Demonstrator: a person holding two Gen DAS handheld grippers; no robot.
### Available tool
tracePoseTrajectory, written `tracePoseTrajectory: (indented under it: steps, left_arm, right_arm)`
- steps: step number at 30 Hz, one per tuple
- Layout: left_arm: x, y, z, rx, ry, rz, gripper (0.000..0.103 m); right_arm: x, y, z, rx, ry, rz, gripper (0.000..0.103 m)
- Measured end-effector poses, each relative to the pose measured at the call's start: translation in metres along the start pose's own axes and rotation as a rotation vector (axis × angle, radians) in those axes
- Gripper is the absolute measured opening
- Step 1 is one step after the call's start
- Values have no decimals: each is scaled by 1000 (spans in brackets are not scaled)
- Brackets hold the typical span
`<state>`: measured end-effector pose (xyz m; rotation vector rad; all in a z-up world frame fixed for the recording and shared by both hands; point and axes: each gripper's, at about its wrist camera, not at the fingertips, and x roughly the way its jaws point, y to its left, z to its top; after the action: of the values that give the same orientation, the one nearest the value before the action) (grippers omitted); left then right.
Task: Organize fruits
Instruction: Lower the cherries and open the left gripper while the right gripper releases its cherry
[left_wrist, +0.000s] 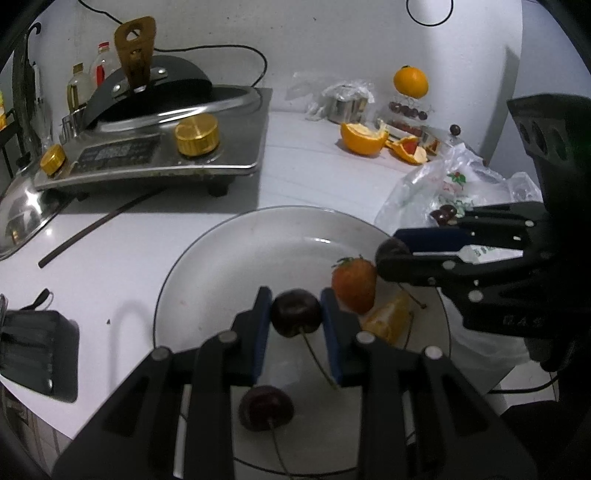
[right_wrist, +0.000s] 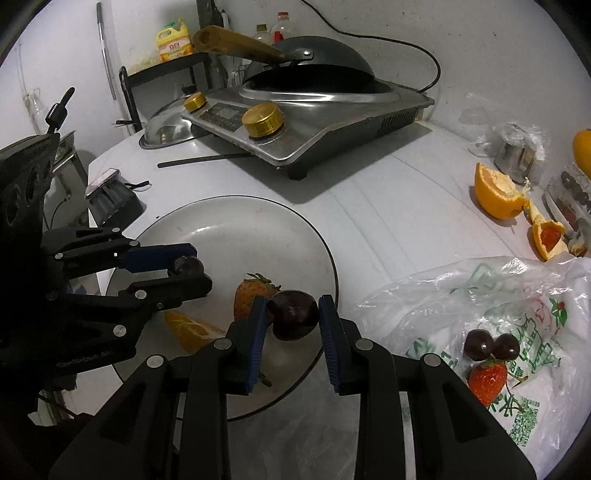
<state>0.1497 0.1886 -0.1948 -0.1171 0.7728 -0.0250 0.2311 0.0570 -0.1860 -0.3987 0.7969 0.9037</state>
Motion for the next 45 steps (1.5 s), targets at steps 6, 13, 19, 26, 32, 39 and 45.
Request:
tracePoseTrajectory:
  steps: [6, 13, 19, 26, 32, 39, 45]
  left_arm:
    - [-2, -3, -2, 3, 5, 24, 33]
    - [-8, -3, -4, -18, -9, 23, 38]
    - [-21, -7, -2, -27, -38, 29, 53]
    - [-32, -20, -6, -18, -54, 38, 53]
    - [-41, -34, -6, 4, -67, 35, 54]
    - [-46, -53, -7, 38, -72, 34, 54]
    - [-51, -72, -7, 55, -78, 25, 54]
  right_arm:
    - [-2, 4, 0, -15, 2, -10, 33]
    - [-13, 4, -3, -16, -8, -34, 38]
    - [-27, 3, -6, -11, -29, -52, 38]
    - [-48, 3, -13, -6, -57, -71, 38]
    - [-64, -1, -23, 10, -74, -87, 38]
    - [-80, -6, -36, 29, -94, -94, 38]
    - [-95, -15, -47, 46, -115, -106, 38]
